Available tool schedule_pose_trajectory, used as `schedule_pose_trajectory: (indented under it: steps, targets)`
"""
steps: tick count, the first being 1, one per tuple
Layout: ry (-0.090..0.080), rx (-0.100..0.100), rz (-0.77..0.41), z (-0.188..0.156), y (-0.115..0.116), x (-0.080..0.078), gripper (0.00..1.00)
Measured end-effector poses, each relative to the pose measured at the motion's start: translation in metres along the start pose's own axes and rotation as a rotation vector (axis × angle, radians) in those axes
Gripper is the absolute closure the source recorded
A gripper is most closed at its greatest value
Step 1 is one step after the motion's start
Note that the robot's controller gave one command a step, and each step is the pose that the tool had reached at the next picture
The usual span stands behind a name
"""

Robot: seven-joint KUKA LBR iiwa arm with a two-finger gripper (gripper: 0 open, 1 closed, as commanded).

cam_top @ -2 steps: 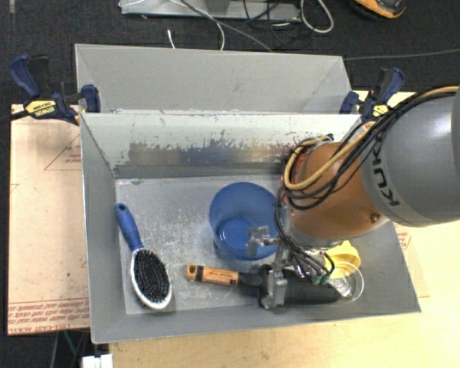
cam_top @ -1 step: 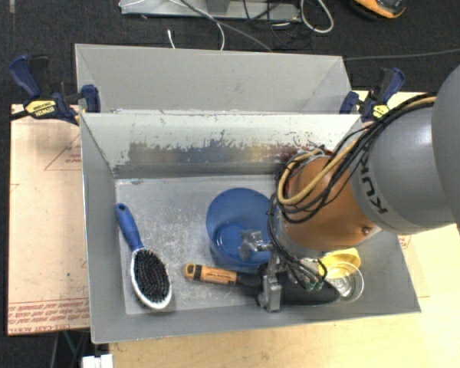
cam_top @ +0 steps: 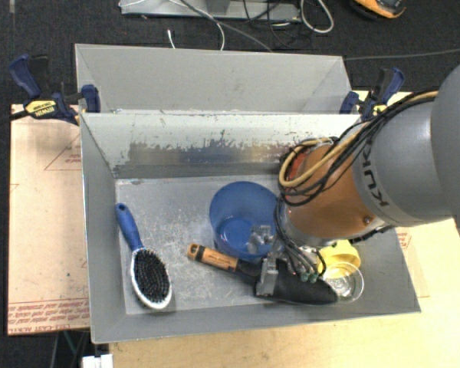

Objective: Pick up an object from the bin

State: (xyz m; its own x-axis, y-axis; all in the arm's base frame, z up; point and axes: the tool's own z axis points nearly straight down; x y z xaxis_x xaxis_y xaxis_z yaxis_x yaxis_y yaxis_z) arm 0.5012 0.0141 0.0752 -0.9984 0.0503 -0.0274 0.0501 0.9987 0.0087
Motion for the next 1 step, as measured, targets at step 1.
schedule_pose_trajectory:
  steps: [1]
  targets:
    - [0.000,0.000,0.000,0.0000,0.0000,0.0000,1.00]
